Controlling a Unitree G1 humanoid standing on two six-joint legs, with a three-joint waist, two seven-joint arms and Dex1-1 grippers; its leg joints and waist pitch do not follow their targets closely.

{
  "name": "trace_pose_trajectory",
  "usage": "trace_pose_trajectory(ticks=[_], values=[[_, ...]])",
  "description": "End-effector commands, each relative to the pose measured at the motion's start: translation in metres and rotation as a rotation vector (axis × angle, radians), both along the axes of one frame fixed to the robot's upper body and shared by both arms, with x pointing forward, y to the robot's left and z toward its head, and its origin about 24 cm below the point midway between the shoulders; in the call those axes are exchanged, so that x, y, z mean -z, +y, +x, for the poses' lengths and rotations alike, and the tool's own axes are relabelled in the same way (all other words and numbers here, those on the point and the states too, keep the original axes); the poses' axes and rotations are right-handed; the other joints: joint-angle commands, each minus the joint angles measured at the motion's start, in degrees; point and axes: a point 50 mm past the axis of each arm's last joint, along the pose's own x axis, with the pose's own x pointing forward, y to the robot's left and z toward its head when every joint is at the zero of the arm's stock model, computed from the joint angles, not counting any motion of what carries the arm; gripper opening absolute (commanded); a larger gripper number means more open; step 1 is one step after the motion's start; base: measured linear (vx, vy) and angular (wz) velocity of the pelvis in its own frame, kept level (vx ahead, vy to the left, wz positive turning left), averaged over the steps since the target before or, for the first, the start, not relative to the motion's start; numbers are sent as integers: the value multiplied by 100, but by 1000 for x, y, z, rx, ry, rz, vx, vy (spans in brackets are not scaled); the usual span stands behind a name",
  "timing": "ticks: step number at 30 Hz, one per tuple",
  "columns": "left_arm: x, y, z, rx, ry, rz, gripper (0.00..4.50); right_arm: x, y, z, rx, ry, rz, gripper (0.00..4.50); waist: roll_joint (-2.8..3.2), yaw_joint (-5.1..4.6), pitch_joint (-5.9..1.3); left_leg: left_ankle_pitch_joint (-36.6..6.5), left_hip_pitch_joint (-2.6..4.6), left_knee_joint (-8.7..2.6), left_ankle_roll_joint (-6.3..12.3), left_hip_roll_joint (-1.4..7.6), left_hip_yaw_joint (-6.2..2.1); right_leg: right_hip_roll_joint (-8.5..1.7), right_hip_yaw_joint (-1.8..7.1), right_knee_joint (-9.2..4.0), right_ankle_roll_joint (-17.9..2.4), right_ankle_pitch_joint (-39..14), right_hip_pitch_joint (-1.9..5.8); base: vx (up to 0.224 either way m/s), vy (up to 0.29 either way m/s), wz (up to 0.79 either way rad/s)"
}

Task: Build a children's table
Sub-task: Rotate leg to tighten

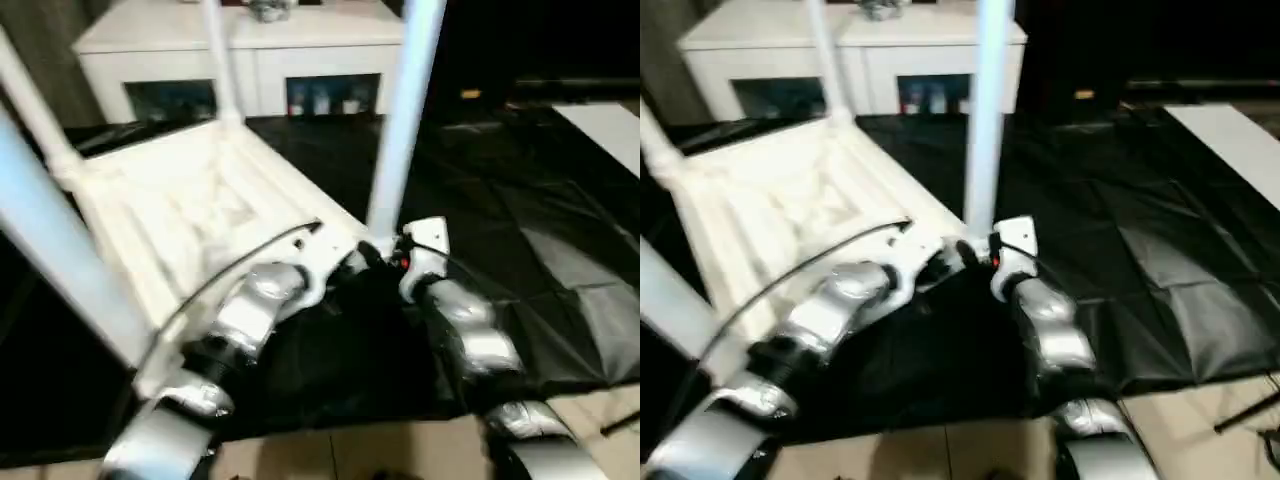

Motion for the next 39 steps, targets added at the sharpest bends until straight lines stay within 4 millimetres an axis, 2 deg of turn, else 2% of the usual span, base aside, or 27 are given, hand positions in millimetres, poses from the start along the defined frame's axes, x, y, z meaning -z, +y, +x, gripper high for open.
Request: trace_pose_trajectory(ticks=[1,4,5,9,10,11,12,13,14,15,17,18,19,21,27,33,39], values=[[10,10,-6,30,29,46,0,-8,5,-7,-172,-11,-22,385,-61,53,-332,-2314,19,-522,208,158,-110,-149,105,-382,-868,-2150,266,0,0,0],[9,20,-11,91,51,64,0,-12,-15,-20,-352,21,-78,385,-61,92,-329,-2203,58,-498,298,170,-79,-146,126,-373,-1025,-1947,256,0,0,0],[9,22,-13,103,60,71,0,-13,-20,-23,-389,31,-87,385,-61,98,-346,-2086,50,-491,327,176,-78,-148,129,-342,-1119,-1762,276,0,0,0],[8,25,-17,166,78,73,0,-16,-29,-24,-424,50,-99,385,-75,95,-347,-1919,37,-475,361,173,-67,-149,128,-317,-1243,-1637,273,0,0,0],[5,25,-26,267,116,44,0,-17,-35,-23,-451,59,-127,385,-88,104,-345,-1875,37,-478,344,183,-70,-161,128,-302,-1265,-1675,270,0,0,0],[4,25,-27,276,119,43,0,-17,-35,-23,-451,59,-129,385,-82,106,-350,-1833,22,-474,339,181,-74,-168,130,-289,-1275,-1655,283,0,0,0],[3,24,-31,318,132,37,0,-18,-37,-21,-451,60,-141,385,-63,126,-358,-1778,66,-472,319,197,-66,-160,138,-282,-1315,-1572,253,0,0,0],[2,24,-35,356,150,30,0,-20,-38,-20,-450,57,-154,385,-123,135,-355,-1709,90,-458,333,196,-35,-136,145,-275,-1369,-1425,231,0,0,0],[1,24,-37,375,161,28,0,-21,-39,-19,-452,58,-159,385,-107,155,-353,-1656,79,-459,343,196,-42,-144,151,-249,-1391,-1382,245,0,0,0],[-1,25,-41,406,181,23,0,-24,-41,-19,-468,63,-166,385,-104,214,-346,-1559,108,-449,366,206,-20,-149,168,-244,-1384,-1407,222,0,0,0],[-1,26,-42,413,185,31,0,-25,-42,-19,-482,64,-180,385,-91,260,-354,-1474,147,-435,363,208,-1,-130,175,-225,-1412,-1273,201,0,0,0],[-1,27,-43,411,186,35,0,-26,-44,-19,-487,64,-181,385,-97,294,-350,-1366,141,-427,383,210,12,-121,184,-201,-1444,-1098,210,0,0,0],[-1,27,-43,411,187,35,0,-26,-44,-19,-487,64,-181,385,-104,329,-351,-1265,115,-425,400,202,12,-125,190,-181,-1442,-996,236,0,0,0],[-1,27,-45,419,191,32,0,-27,-44,-19,-491,65,-171,385,-121,340,-358,-1165,83,-423,402,188,1,-132,192,-159,-1402,-965,270,0,0,0],[-3,27,-47,431,200,30,0,-20,-36,-22,-554,91,-168,385,-123,328,-340,-1447,92,-437,300,187,-8,-144,198,-217,-1251,-1502,254,0,0,0],[-4,27,-45,417,192,33,0,-20,-33,-17,-549,90,-161,314,-111,322,-350,-1426,88,-439,248,181,-21,-129,203,-200,-1251,-1449,251,0,0,0],[-4,29,-44,410,192,41,0,-21,-31,-15,-548,89,-145,275,-112,316,-349,-1434,79,-433,264,172,-18,-125,209,-204,-1253,-1434,260,0,0,0]])
